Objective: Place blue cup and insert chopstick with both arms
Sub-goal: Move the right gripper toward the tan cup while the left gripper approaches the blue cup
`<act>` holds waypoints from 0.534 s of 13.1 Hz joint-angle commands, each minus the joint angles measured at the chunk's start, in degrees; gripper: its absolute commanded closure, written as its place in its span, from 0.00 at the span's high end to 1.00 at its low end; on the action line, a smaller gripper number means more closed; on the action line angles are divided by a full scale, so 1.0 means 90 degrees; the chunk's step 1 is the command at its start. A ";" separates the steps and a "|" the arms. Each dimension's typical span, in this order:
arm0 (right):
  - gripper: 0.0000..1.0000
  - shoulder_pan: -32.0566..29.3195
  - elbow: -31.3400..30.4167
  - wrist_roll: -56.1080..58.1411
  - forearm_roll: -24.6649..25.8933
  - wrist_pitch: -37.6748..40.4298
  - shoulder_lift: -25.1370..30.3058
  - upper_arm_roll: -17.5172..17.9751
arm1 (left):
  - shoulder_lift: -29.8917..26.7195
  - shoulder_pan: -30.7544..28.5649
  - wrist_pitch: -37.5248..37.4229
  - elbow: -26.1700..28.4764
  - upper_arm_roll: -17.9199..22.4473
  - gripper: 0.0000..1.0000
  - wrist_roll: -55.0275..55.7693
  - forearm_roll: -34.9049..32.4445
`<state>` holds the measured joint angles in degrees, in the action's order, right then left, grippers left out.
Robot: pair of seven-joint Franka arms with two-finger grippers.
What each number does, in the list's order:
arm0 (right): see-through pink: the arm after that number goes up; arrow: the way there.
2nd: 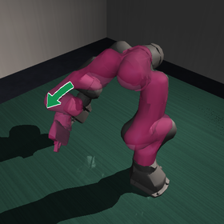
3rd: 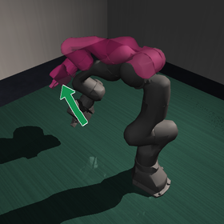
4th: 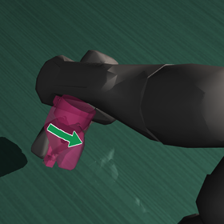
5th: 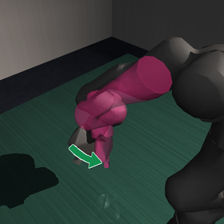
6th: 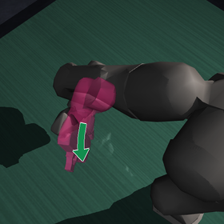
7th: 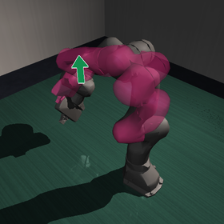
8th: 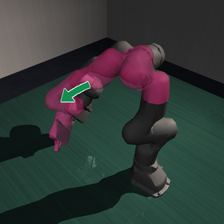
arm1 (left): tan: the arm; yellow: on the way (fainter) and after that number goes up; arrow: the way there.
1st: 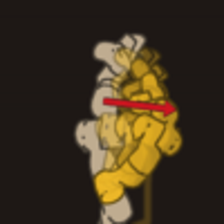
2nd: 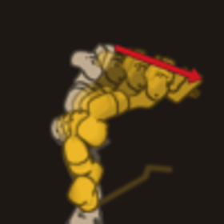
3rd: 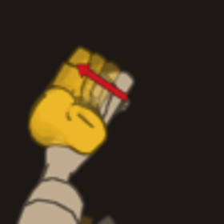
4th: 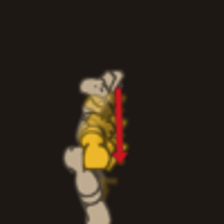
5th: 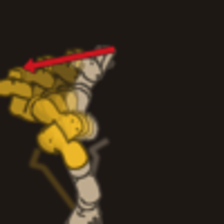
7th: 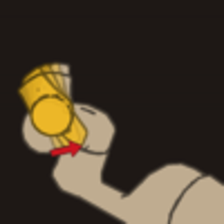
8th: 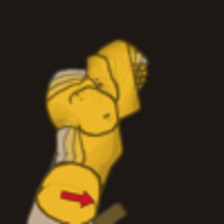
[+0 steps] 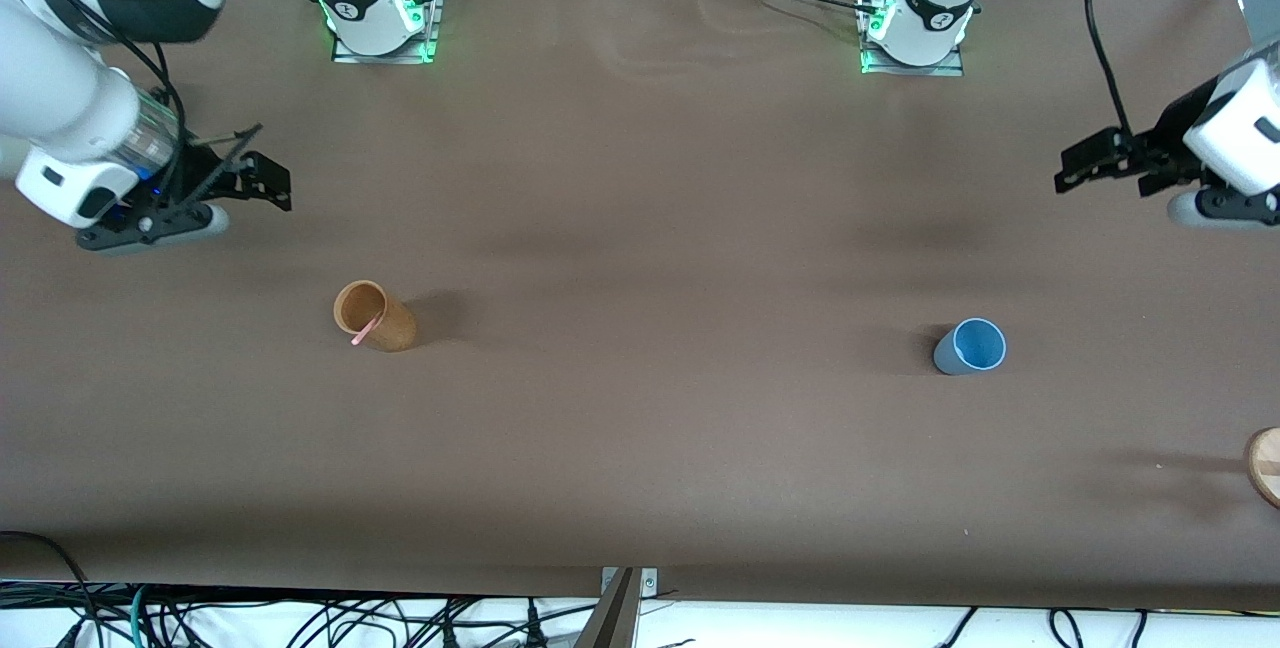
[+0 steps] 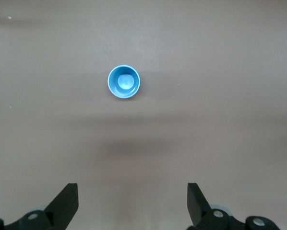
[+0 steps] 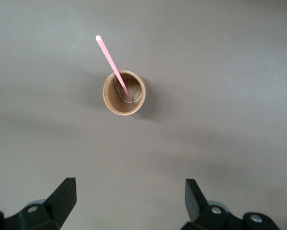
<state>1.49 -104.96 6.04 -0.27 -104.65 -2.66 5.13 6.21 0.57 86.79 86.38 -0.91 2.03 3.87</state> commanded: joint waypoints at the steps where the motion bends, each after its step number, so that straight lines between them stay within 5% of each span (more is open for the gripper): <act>1: 0.99 0.0011 -0.0087 0.0013 0.0049 -0.0373 -0.0269 -0.0004 | 0.0655 0.0044 0.0393 -0.0242 0.0003 1.00 -0.0118 -0.0107; 7: 0.99 0.0049 0.0079 0.0003 0.0020 -0.1496 -0.1333 0.0191 | 0.2178 0.0180 0.2364 -0.0135 -0.0036 1.00 -0.0049 -0.0400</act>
<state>1.68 -105.67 6.04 -0.27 -116.72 -12.55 6.02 22.21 1.73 104.25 86.66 -1.05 1.73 2.19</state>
